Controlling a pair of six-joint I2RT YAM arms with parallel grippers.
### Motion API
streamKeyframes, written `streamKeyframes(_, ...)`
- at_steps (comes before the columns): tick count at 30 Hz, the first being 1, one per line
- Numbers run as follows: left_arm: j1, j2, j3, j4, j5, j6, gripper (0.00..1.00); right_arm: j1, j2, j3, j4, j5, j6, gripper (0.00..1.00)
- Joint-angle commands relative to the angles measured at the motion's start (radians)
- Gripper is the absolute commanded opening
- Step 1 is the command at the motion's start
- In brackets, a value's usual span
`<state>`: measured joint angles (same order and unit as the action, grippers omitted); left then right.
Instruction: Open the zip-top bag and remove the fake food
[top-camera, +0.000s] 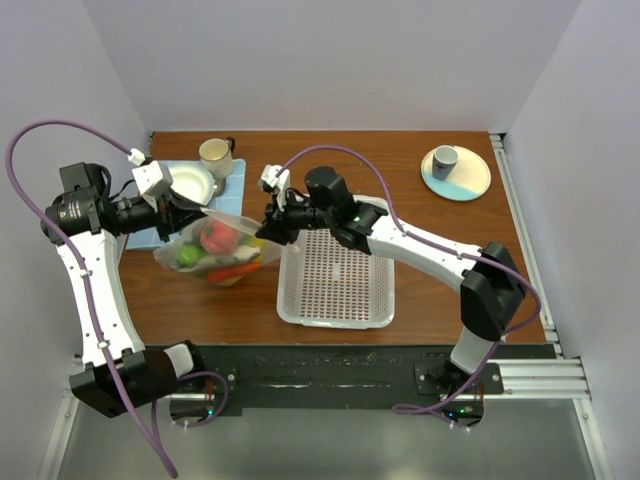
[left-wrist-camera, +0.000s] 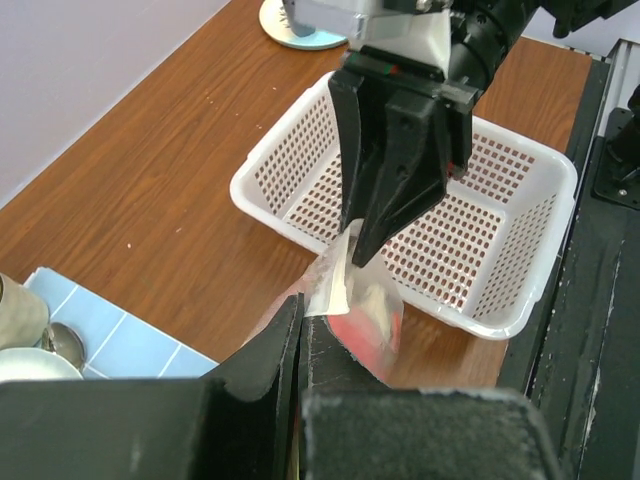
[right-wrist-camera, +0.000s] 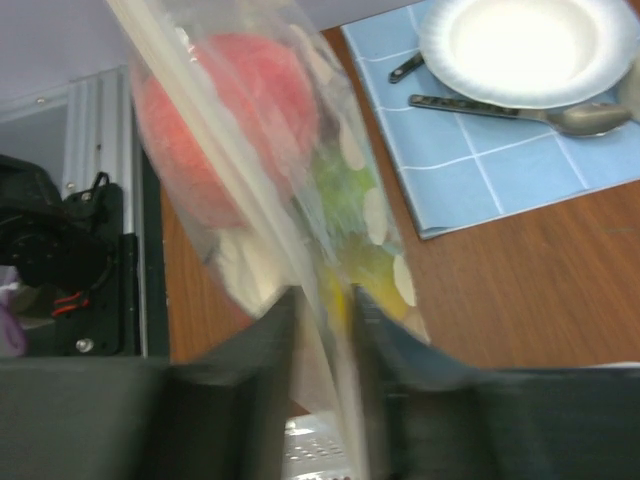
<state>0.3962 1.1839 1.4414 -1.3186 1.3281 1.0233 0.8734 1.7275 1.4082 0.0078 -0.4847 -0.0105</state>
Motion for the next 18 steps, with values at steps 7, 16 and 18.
streamKeyframes(7, -0.056, -0.052, -0.029, 0.004, 0.027, -0.065, 0.25, 0.013, 0.037, 0.139, -0.005, -0.022, 0.017, 0.00)
streamKeyframes(16, -0.056, -0.069, -0.015, 0.004, -0.115, -0.080, 0.76, 0.015, 0.049, 0.199, -0.089, -0.028, -0.029, 0.00)
streamKeyframes(18, -0.054, -0.063, 0.025, 0.019, -0.119, -0.103, 1.00, 0.018, 0.049, 0.199, -0.089, -0.029, -0.028, 0.00)
